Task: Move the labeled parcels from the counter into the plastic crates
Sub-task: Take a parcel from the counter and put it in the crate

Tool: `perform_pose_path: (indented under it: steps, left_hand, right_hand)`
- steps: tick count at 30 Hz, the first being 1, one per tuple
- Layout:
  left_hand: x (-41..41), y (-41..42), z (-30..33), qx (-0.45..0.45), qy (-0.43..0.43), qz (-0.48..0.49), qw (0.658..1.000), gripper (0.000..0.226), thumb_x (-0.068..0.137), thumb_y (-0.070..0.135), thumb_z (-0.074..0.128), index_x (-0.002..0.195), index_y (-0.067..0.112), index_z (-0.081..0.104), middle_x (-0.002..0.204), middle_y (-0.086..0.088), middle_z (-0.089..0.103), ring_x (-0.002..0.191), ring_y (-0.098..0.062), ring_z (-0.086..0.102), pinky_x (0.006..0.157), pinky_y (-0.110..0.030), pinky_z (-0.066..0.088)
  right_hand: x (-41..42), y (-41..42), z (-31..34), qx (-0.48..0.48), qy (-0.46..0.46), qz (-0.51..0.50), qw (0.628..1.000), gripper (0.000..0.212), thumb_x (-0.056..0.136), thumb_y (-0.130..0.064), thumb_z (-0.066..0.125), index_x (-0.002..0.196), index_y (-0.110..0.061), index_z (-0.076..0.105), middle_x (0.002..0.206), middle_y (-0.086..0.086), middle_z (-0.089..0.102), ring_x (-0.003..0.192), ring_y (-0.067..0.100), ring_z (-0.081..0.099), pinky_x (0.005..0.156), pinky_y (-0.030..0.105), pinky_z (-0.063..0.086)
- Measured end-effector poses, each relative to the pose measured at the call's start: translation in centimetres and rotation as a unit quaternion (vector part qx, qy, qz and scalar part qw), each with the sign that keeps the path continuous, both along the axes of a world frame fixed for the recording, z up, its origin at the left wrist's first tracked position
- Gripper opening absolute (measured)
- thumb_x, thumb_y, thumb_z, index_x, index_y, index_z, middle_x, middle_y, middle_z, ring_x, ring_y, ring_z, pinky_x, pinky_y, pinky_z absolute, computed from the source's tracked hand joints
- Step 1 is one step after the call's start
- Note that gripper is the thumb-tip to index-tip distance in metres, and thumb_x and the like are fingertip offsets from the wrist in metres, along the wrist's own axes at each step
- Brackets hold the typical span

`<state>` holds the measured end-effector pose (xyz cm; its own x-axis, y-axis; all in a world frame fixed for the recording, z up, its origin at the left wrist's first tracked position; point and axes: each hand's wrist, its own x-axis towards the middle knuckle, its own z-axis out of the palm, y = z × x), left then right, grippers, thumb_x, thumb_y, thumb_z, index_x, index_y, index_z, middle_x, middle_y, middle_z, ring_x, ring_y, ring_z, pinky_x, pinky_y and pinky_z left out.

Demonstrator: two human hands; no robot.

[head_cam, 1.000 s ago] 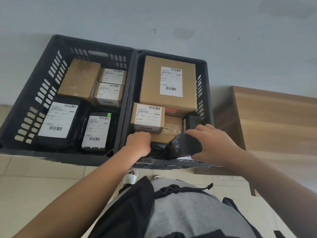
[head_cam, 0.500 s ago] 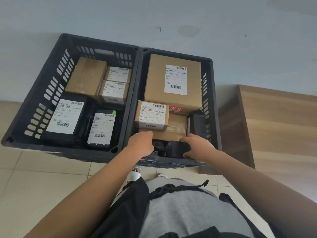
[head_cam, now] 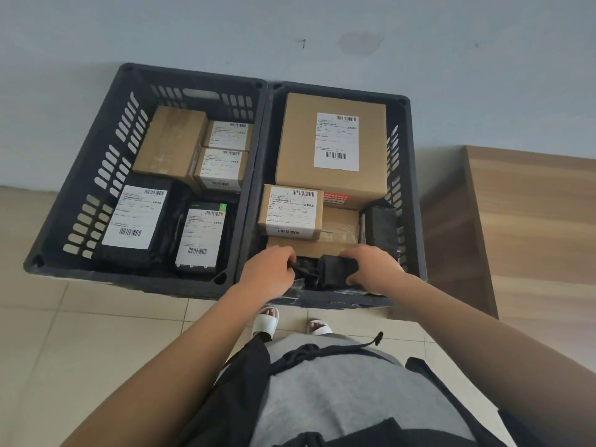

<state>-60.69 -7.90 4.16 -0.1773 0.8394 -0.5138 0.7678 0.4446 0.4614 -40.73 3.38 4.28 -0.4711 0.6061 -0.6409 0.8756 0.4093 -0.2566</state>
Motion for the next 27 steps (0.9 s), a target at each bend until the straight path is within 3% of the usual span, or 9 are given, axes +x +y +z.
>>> perform_pose_path:
  steps: [4, 7, 9, 12, 14, 17, 20, 23, 27]
  left_hand:
    - [-0.5, -0.1, -0.1, 0.017, -0.048, -0.005, 0.999, 0.028, 0.101, 0.018, 0.061, 0.127, 0.027, 0.065, 0.128, 0.004, 0.066, 0.114, -0.019, 0.064, 0.101, -0.039, 0.054]
    - [-1.4, -0.2, 0.0, 0.032, -0.119, 0.001, 0.992, 0.030, 0.101, 0.017, 0.062, 0.129, 0.028, 0.065, 0.130, 0.009, 0.063, 0.117, -0.010, 0.059, 0.096, -0.021, 0.046]
    - [-1.9, -0.2, 0.2, 0.041, -0.161, 0.008, 0.986, 0.030, 0.102, 0.017, 0.061, 0.127, 0.032, 0.066, 0.123, 0.019, 0.062, 0.111, 0.002, 0.054, 0.092, -0.014, 0.037]
    - [-2.4, 0.1, 0.9, 0.048, -0.214, 0.028, 0.975, 0.025, 0.102, 0.021, 0.062, 0.117, 0.041, 0.065, 0.107, 0.032, 0.057, 0.099, 0.015, 0.051, 0.090, -0.019, 0.039]
    - [-2.5, 0.5, 1.4, 0.055, -0.244, 0.029, 0.968, 0.025, 0.102, 0.021, 0.062, 0.115, 0.042, 0.065, 0.108, 0.029, 0.060, 0.099, 0.014, 0.054, 0.086, -0.017, 0.041]
    - [-1.9, 0.9, 2.2, 0.075, -0.287, 0.014, 0.955, 0.026, 0.102, 0.020, 0.062, 0.110, 0.044, 0.066, 0.110, 0.031, 0.063, 0.098, 0.018, 0.057, 0.076, -0.004, 0.040]
    - [-0.5, 1.3, 2.3, 0.084, -0.327, -0.016, 0.941, 0.029, 0.101, 0.019, 0.064, 0.105, 0.048, 0.066, 0.116, 0.025, 0.067, 0.104, 0.015, 0.060, 0.077, -0.003, 0.044]
    - [1.4, 1.7, 2.4, 0.091, -0.355, -0.038, 0.930, 0.026, 0.101, 0.016, 0.064, 0.107, 0.041, 0.070, 0.113, 0.023, 0.069, 0.102, 0.018, 0.059, 0.077, 0.003, 0.044]
    - [5.0, 2.8, 3.8, 0.083, -0.381, -0.072, 0.918, 0.022, 0.101, 0.017, 0.064, 0.114, 0.032, 0.072, 0.111, 0.022, 0.072, 0.104, 0.015, 0.060, 0.077, 0.003, 0.044]
  right_hand:
    - [0.4, -0.3, 0.6, 0.000, 0.009, -0.026, 1.000, 0.064, 0.094, -0.022, 0.075, 0.153, -0.030, 0.049, 0.153, 0.003, 0.052, 0.132, 0.029, 0.056, 0.107, 0.044, 0.052]
    - [1.4, -0.8, 1.3, 0.015, 0.072, -0.118, 0.990, 0.061, 0.095, -0.026, 0.075, 0.151, -0.032, 0.051, 0.152, -0.001, 0.054, 0.129, 0.024, 0.058, 0.102, 0.037, 0.052]
    - [2.5, -1.4, 1.9, 0.023, 0.137, -0.200, 0.970, 0.052, 0.095, -0.028, 0.074, 0.145, -0.031, 0.058, 0.138, -0.004, 0.063, 0.116, 0.016, 0.062, 0.093, 0.029, 0.051]
    - [4.0, -2.3, 2.9, 0.033, 0.235, -0.344, 0.908, 0.030, 0.095, -0.028, 0.073, 0.126, -0.030, 0.071, 0.112, -0.013, 0.072, 0.098, 0.004, 0.065, 0.080, 0.023, 0.053]
    - [4.6, -3.3, 3.5, 0.030, 0.283, -0.426, 0.859, 0.016, 0.096, -0.025, 0.072, 0.110, -0.033, 0.075, 0.103, -0.013, 0.074, 0.098, 0.008, 0.068, 0.081, 0.026, 0.056]
    - [4.9, -5.1, 4.2, 0.030, 0.316, -0.508, 0.801, 0.017, 0.096, -0.018, 0.072, 0.094, -0.034, 0.076, 0.093, -0.009, 0.076, 0.094, 0.014, 0.072, 0.082, 0.029, 0.060]
    - [5.1, -6.8, 4.9, 0.050, 0.318, -0.560, 0.763, 0.014, 0.096, -0.014, 0.072, 0.096, -0.026, 0.078, 0.090, -0.004, 0.077, 0.091, 0.018, 0.073, 0.083, 0.036, 0.062]
    - [5.8, -8.3, 6.3, 0.048, 0.334, -0.603, 0.723, 0.011, 0.097, -0.013, 0.070, 0.101, -0.018, 0.078, 0.093, 0.007, 0.077, 0.092, 0.027, 0.074, 0.086, 0.044, 0.061]
    - [7.8, -9.9, 8.4, 0.044, 0.381, -0.637, 0.669, 0.012, 0.097, -0.008, 0.069, 0.102, -0.011, 0.078, 0.084, 0.007, 0.077, 0.079, 0.019, 0.073, 0.083, 0.042, 0.062]
